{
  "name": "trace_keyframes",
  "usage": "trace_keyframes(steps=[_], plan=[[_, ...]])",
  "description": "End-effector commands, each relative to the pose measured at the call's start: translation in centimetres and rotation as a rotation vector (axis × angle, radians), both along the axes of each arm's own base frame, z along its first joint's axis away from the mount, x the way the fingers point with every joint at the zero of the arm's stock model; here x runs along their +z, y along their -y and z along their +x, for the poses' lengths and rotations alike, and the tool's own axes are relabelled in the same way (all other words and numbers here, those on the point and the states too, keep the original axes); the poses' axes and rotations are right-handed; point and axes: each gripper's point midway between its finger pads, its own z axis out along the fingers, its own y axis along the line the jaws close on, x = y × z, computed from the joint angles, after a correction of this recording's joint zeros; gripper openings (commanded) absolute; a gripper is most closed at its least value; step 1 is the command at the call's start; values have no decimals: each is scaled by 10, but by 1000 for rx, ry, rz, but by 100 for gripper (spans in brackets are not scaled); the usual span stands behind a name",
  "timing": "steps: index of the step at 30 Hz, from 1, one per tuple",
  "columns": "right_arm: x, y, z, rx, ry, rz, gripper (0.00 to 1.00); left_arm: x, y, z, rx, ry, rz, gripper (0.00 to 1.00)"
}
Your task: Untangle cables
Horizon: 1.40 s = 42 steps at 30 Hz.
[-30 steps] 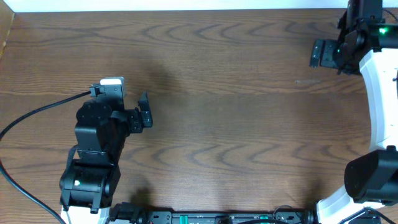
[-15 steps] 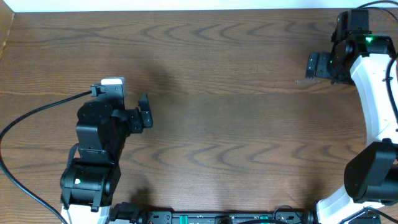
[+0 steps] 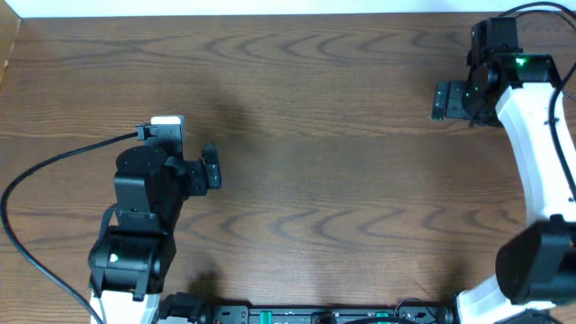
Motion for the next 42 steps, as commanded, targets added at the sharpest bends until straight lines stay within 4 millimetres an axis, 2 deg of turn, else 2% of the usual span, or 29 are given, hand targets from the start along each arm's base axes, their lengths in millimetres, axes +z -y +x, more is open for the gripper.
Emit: trace_keyframes(steps=[1, 4, 7, 12, 16, 26, 30, 35, 42], plan=[[38, 13, -20, -70, 77, -76, 99, -5, -9, 10, 63, -8, 17, 98], [61, 12, -37, -75, 150, -63, 99, -17, -7, 16, 77, -48, -5, 98], [71, 13, -56, -77, 204, -60, 99, -25, 0, 13, 60, -84, -53, 98], [71, 14, -90, -97, 303, -46, 99, -9, 2, 2, 41, -36, -71, 98], [71, 13, -115, -118, 391, -21, 99, 3, 0, -15, 39, 2, -77, 98], [80, 15, -156, -135, 557, -5, 99, 11, -6, -65, 38, 22, -79, 98], [76, 13, -165, -130, 573, 6, 99, 14, -8, -87, 47, 47, -99, 98], [74, 11, -165, -128, 571, 16, 99, 23, -14, -98, 65, 115, -98, 98], [76, 12, -164, -145, 587, 26, 99, 21, -15, -112, 78, 119, -121, 98]])
